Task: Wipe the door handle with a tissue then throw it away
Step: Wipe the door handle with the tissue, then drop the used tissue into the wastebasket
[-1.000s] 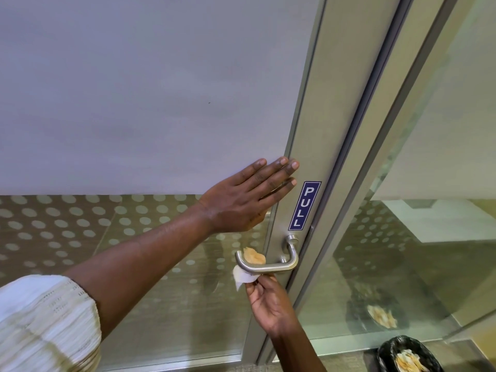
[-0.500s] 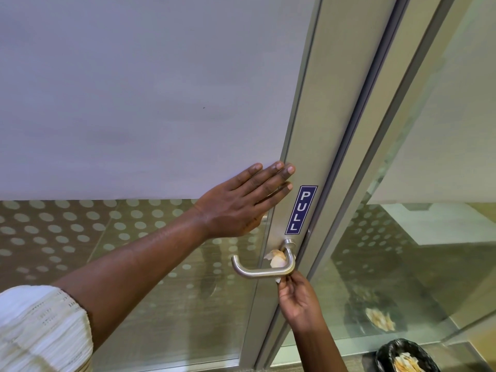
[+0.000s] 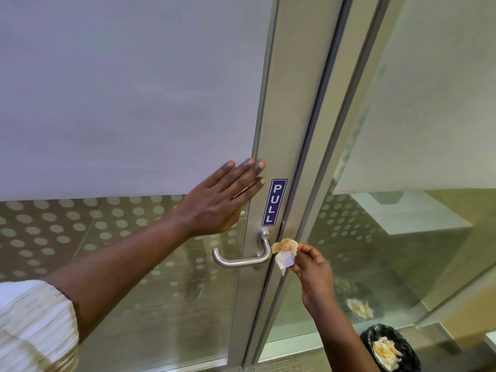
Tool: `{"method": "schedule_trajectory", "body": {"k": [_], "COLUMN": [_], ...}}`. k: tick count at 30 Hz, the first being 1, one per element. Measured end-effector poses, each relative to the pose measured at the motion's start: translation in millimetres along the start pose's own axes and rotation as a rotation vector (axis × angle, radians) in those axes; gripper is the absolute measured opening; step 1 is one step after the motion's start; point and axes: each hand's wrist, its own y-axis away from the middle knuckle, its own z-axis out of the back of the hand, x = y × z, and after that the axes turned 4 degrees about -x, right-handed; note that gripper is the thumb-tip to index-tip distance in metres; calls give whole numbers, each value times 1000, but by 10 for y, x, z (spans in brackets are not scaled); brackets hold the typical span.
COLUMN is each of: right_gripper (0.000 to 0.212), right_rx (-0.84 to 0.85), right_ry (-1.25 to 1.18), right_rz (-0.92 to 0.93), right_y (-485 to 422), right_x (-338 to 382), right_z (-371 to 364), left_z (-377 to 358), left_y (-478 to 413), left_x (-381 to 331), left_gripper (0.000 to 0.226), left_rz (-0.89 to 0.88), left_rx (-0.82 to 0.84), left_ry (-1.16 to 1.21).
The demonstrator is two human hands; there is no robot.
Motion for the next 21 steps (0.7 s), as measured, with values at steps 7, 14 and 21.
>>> {"method": "schedule_trajectory", "body": {"k": [7, 14, 21], "right_gripper": [13, 12, 12], "right_rx": [42, 47, 19], "right_ry": [48, 83, 149], "right_rz": [72, 107, 149], "right_y": [58, 26, -76], "right_x": [224, 395, 618], "right_z": [152, 466, 893], "left_z": [40, 18, -202], "left_y": [87, -55, -309], "left_x": [-392, -883, -1423], "left_gripper": [76, 70, 77], "left_rz": [89, 103, 127], "left_rx": [89, 149, 163], "left_ry": [105, 168, 244]}}
